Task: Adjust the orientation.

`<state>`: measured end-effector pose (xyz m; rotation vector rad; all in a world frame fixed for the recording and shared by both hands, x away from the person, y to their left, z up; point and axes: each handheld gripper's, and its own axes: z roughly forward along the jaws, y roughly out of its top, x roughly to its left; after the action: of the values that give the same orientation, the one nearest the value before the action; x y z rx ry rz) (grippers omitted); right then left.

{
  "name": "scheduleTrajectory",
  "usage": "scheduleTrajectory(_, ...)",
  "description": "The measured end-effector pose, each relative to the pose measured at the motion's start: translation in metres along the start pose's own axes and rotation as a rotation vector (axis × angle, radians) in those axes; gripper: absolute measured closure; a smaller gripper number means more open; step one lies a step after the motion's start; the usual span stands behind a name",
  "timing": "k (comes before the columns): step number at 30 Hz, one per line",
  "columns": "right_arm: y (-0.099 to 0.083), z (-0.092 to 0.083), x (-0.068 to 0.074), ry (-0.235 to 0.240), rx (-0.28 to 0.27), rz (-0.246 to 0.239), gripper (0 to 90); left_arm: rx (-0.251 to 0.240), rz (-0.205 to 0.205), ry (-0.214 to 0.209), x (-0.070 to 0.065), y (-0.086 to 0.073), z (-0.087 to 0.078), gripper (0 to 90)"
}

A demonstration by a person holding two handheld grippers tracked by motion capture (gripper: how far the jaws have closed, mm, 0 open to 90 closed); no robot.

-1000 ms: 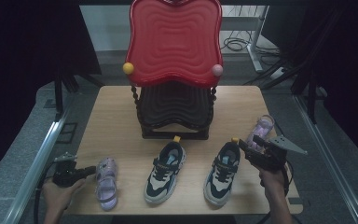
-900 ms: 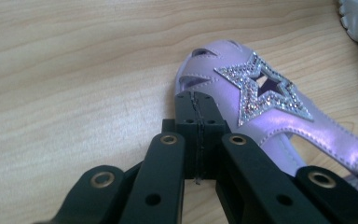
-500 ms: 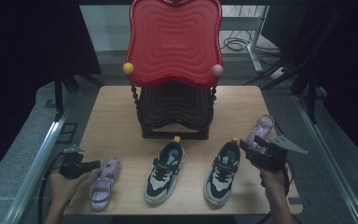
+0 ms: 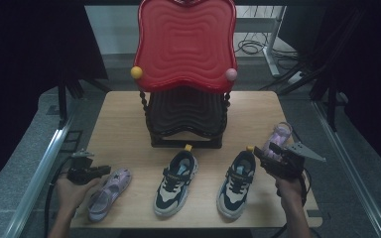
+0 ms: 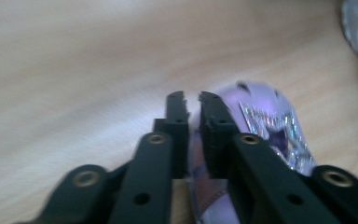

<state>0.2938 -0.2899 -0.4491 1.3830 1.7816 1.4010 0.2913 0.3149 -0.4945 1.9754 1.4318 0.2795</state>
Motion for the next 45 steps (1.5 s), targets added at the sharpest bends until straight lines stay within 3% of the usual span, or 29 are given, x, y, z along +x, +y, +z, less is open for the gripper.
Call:
scheduleTrajectory(5, -0.003, 0.008, 0.007, 0.009, 0.021, -0.028, 32.9, -0.157, 0.020, -0.014, -0.016, 0.014, -0.026, 70.5)
scheduleTrajectory(10, -0.003, 0.010, 0.015, 0.001, 0.013, -0.054, 32.9, -0.211, 0.052, -0.074, -0.039, 0.019, -0.033, 64.1)
scheduleTrajectory(16, 0.000, 0.008, 0.018, -0.010, 0.004, -0.081, 32.9, -0.215, 0.067, -0.097, -0.045, 0.016, -0.029, 58.7)
scheduleTrajectory(18, -0.002, 0.007, 0.017, -0.013, 0.004, -0.078, 32.9, -0.204, 0.081, -0.080, -0.044, 0.016, -0.028, 56.6)
scheduleTrajectory(21, -0.007, 0.002, 0.013, -0.046, 0.023, -0.071, 33.1, -0.219, 0.054, -0.082, -0.042, 0.008, -0.027, 55.1)
scheduleTrajectory(29, -0.017, -0.020, 0.003, -0.064, 0.023, -0.068, 34.7, -0.237, 0.047, -0.090, -0.048, 0.002, -0.032, 53.1)
scheduleTrajectory(35, -0.035, -0.033, -0.016, -0.075, 0.070, -0.058, 40.8, -0.228, 0.053, -0.085, -0.058, -0.002, -0.034, 50.1)
scheduleTrajectory(39, -0.036, -0.031, -0.021, -0.084, 0.087, -0.068, 42.6, -0.222, 0.067, -0.096, -0.064, -0.002, -0.032, 48.6)
scheduleTrajectory(45, -0.037, -0.027, -0.030, -0.083, 0.120, -0.046, 56.0, -0.213, 0.075, -0.101, -0.065, -0.003, -0.030, 47.6)
